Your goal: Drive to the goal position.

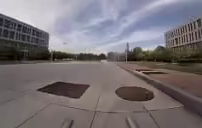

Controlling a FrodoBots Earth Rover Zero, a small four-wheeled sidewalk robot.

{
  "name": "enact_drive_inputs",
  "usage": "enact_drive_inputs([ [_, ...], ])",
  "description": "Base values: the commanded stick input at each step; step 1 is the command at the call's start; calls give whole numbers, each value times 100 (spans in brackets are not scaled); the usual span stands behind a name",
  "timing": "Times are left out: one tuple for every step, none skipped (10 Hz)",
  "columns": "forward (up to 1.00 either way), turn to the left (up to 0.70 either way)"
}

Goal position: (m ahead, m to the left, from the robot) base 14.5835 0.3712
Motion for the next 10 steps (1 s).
enact_drive_inputs([
  [100, 0],
  [100, 0],
  [100, -9],
  [100, -27],
  [100, -18],
  [100, -8],
  [100, 0],
  [100, 0],
  [100, 0],
  [100, 0],
])
